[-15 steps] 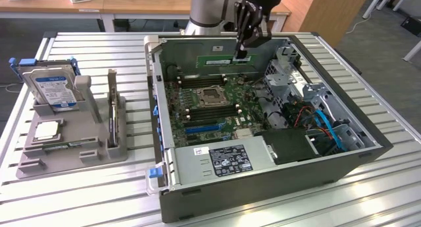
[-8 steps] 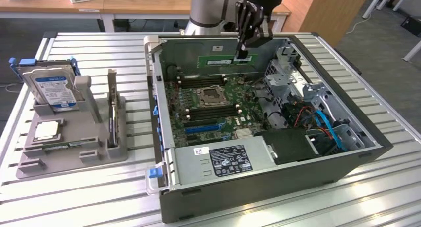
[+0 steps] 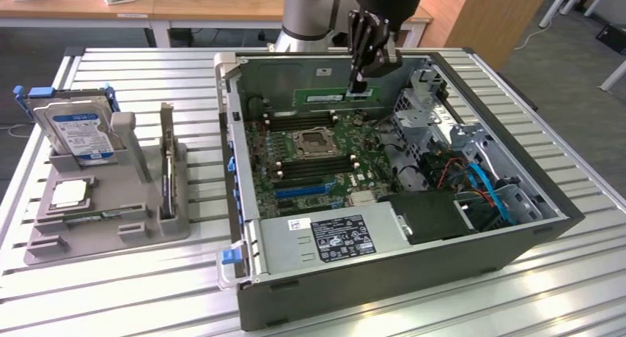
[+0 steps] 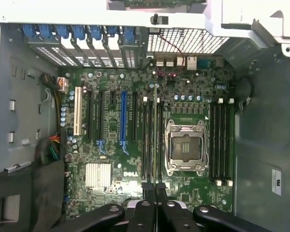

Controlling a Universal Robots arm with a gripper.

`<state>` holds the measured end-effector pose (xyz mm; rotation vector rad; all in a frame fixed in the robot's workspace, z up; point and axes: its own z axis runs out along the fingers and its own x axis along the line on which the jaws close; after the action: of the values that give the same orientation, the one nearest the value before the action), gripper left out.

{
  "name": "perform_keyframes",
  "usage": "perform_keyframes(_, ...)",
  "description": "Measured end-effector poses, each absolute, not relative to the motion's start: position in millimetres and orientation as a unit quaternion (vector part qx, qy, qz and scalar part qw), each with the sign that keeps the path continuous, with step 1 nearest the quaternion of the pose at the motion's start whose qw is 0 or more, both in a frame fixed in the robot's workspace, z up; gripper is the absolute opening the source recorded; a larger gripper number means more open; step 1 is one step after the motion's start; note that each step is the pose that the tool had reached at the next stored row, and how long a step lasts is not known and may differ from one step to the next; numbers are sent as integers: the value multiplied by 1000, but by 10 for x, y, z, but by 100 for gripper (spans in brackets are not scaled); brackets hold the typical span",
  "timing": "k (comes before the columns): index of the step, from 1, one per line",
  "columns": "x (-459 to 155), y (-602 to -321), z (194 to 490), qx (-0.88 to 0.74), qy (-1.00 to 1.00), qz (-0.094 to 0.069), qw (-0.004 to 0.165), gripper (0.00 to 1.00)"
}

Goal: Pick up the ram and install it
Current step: 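Pick up the ram and move it above insertion slot, then insert the ram into the slot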

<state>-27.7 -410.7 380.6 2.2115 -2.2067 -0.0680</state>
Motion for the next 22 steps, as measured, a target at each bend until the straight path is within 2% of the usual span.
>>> perform_keyframes(13, -277, -4107, 3571, 708, -706, -22, 8, 12)
perform_keyframes(22, -277, -4107, 3560, 708, -706, -22, 8, 12)
